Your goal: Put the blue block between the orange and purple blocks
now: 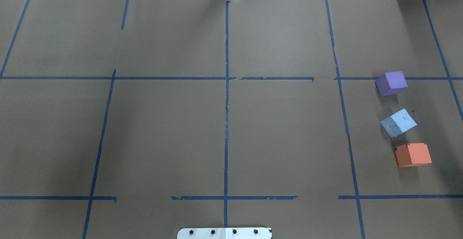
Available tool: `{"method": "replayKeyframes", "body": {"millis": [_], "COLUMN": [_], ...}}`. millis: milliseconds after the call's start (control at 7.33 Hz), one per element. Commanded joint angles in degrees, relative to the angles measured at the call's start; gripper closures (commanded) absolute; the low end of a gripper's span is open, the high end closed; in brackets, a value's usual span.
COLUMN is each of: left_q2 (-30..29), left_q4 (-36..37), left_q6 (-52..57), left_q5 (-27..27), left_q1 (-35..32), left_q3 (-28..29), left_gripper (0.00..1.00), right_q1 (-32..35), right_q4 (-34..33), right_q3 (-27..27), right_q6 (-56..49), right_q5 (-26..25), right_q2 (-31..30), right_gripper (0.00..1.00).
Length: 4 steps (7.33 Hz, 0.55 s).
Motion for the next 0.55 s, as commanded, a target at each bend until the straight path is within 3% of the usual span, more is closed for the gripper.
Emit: {"method": "replayKeyframes", "body": {"millis": [0, 409], "left_q2": [0.43, 0.43], "left_q4": [-0.14, -0.14], "left_q6": [0.15, 0.24], "left_q5": [0.25, 0.16], "left_q1": [0.54, 0.54], "left_q3": [0.11, -0.42], "left_gripper": [0.00, 0.00], "right_q1": [-0.04, -0.22], "right_q4": [0.03, 2.12], "right_q3": [0.33, -0.10], "right_q6": [0.06, 0.15], "right_q5": [0.09, 0.09], "right_q2": [0.05, 0.13], "right_gripper": [0.00, 0.00]}}
